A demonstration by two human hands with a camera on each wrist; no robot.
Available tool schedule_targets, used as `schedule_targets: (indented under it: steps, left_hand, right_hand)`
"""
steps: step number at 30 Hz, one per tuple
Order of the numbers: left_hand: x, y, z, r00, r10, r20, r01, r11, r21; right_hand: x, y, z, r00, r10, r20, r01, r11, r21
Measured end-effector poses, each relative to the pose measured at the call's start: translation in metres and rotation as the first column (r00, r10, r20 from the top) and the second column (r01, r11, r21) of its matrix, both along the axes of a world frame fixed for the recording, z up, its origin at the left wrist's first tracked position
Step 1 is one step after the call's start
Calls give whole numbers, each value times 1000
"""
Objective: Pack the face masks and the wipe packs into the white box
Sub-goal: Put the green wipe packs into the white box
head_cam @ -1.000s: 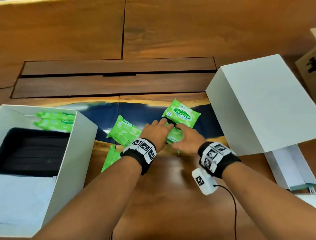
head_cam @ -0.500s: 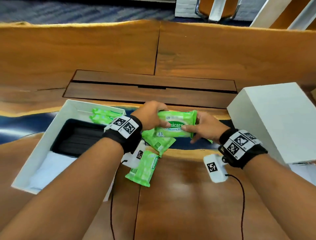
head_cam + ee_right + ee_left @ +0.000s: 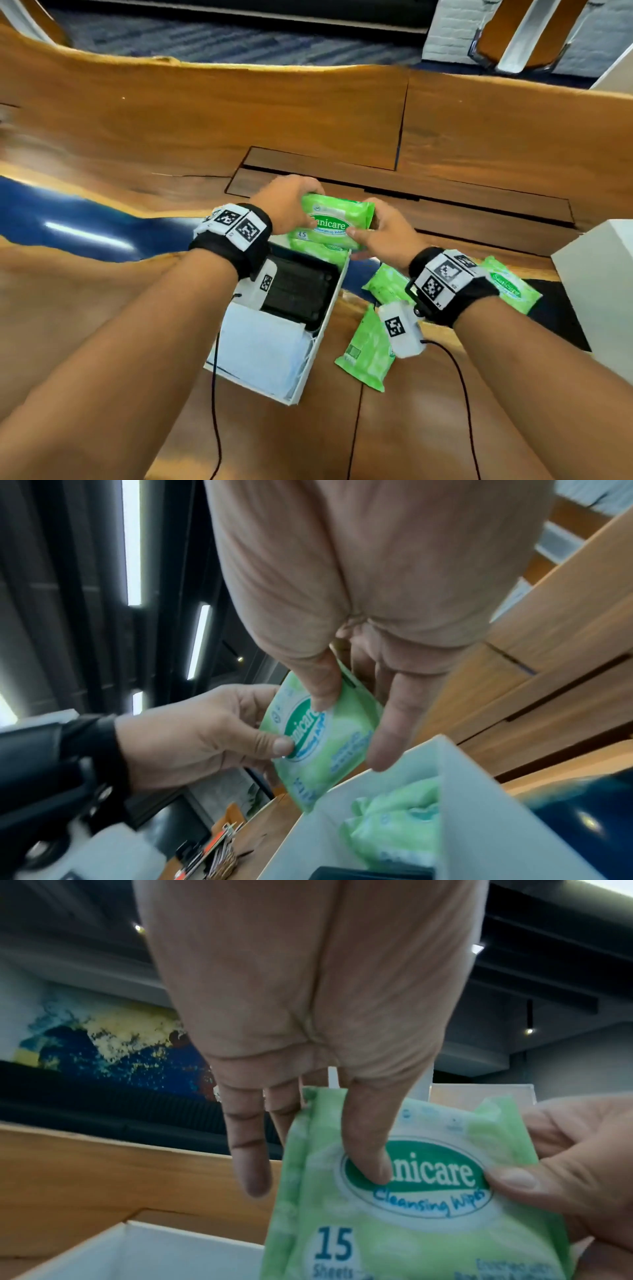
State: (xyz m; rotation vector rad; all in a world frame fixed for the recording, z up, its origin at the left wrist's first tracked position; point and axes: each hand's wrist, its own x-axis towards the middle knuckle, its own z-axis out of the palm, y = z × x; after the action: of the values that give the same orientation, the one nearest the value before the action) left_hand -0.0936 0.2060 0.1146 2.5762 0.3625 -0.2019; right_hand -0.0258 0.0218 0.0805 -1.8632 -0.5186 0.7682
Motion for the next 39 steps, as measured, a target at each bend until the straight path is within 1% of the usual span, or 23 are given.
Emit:
schedule_targets:
  steps: [2,3,4,5,7,9,11,12,13,15,16,18,21,23,25,27,29,31,33,34,36,37,39]
  left_hand:
    - [0,24,4,1000,2,-10,-1,994,109]
    - [0,37,5,1000,12,-5,-11,989,150]
    - [1,45,4,1000,24,2,-24,984,178]
    - [1,51,1,999,39,2,-39,982,187]
    - [1,63,-9,997,72,17,-74,986,148]
    - [-1,72,-23,990,123,70,-128,989,80]
    - [-2,87,-40,970,209,127,-215,976,39]
    - [-3,95,-48,958,264,110,-270,962,42]
    - [-5,103,-55,948,314,50,-316,947,62]
    - [-9,117,-67,931,346,-111,-333,935,126]
    - [-10,120,-71,928,338,-158,-320,938,130]
    - [-11,124,-76,929,327,-174,-312,944,109]
    - [-12,127,-79,936,324,-135,-322,946,36]
    - [-13,129,-80,948,302,-103,-303,953,5]
    - [-12,130,-83,960,271,-77,-267,962,57]
    - [-9,128,-85,970,232,-65,-223,967,124]
    - [-6,122,-85,978,183,-96,-162,966,200]
    - [-4,115,-85,978,155,-138,-110,953,284]
    - [0,106,-87,979,119,-165,-49,924,378]
    - [3,102,-88,980,93,-179,-7,903,430]
    - [9,92,-91,973,36,-227,79,876,476]
    - [12,89,-93,966,23,-257,107,871,479]
    - [18,87,-95,957,14,-288,136,859,494]
  right_hand:
    - [-5,32,0,979,33,200,-19,997,-71]
    - [-5,48,-2,949,60,309,-23,992,-124]
    - [-6,61,-4,917,91,389,-20,983,-184]
    - [-7,70,-6,893,121,434,-19,972,-233]
    - [-6,90,-13,868,162,469,-19,956,-294]
    - [-5,105,-16,842,201,500,-21,940,-342]
    - [-2,116,-19,815,247,524,-31,922,-386]
    - [0,121,-19,799,276,535,-38,910,-413]
    - [1,124,-19,772,313,553,-45,895,-443]
    - [0,133,-17,710,390,586,-52,859,-509]
    - [0,138,-17,690,411,596,-52,850,-525]
    - [-1,147,-19,688,412,598,-49,848,-528]
    - [-3,153,-30,739,350,576,-37,874,-484]
    - [-2,155,-36,751,312,582,-25,894,-447]
    - [-2,158,-40,736,310,602,-23,900,-435]
    - [1,160,-43,727,338,597,-36,888,-459]
    - [1,160,-47,713,374,593,-41,866,-498]
    - [0,161,-52,643,439,627,-13,825,-564]
    - [-3,164,-56,569,530,629,58,737,-673]
    - [-4,165,-58,565,573,594,81,678,-731]
    - [-3,166,-61,634,625,455,36,564,-825]
    - [-2,166,-63,669,632,391,-4,529,-849]
    - [3,166,-62,704,633,321,-65,507,-859]
